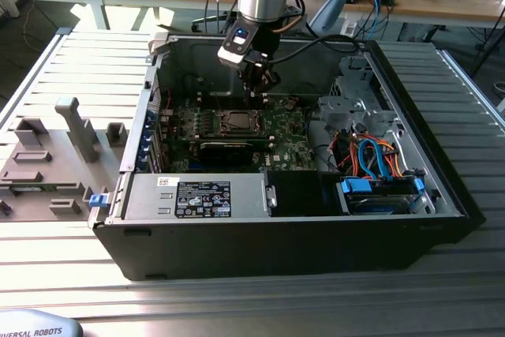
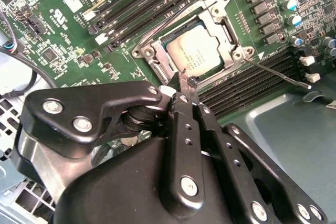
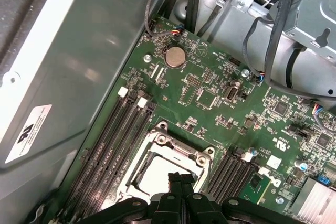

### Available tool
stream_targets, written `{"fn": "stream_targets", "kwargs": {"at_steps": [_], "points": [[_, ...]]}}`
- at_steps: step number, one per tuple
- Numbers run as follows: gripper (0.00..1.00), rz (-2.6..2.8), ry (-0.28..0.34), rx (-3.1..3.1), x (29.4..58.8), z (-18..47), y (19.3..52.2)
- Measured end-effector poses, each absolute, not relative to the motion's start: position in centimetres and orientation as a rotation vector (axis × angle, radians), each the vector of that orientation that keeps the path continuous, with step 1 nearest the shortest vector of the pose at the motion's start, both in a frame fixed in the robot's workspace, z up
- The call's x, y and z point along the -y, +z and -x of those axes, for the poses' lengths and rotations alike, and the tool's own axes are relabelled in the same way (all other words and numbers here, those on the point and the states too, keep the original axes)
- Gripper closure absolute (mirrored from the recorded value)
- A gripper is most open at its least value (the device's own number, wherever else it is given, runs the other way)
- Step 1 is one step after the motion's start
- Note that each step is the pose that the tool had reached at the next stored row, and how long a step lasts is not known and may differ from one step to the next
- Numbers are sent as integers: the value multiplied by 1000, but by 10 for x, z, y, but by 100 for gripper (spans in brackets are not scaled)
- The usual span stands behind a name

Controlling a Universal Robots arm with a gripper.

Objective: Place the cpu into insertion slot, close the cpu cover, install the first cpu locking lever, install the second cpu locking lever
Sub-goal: 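Install the first cpu locking lever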

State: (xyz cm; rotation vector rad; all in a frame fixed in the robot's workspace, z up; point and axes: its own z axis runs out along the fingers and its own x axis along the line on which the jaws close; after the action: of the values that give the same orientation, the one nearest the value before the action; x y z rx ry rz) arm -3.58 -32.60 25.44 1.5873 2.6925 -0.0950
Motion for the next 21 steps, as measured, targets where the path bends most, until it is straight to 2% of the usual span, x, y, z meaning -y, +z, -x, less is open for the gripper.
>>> {"fn": "stream_targets", "kwargs": {"at_steps": [21], "points": [[89, -1550, -95, -2713, 326, 36, 254]]}}
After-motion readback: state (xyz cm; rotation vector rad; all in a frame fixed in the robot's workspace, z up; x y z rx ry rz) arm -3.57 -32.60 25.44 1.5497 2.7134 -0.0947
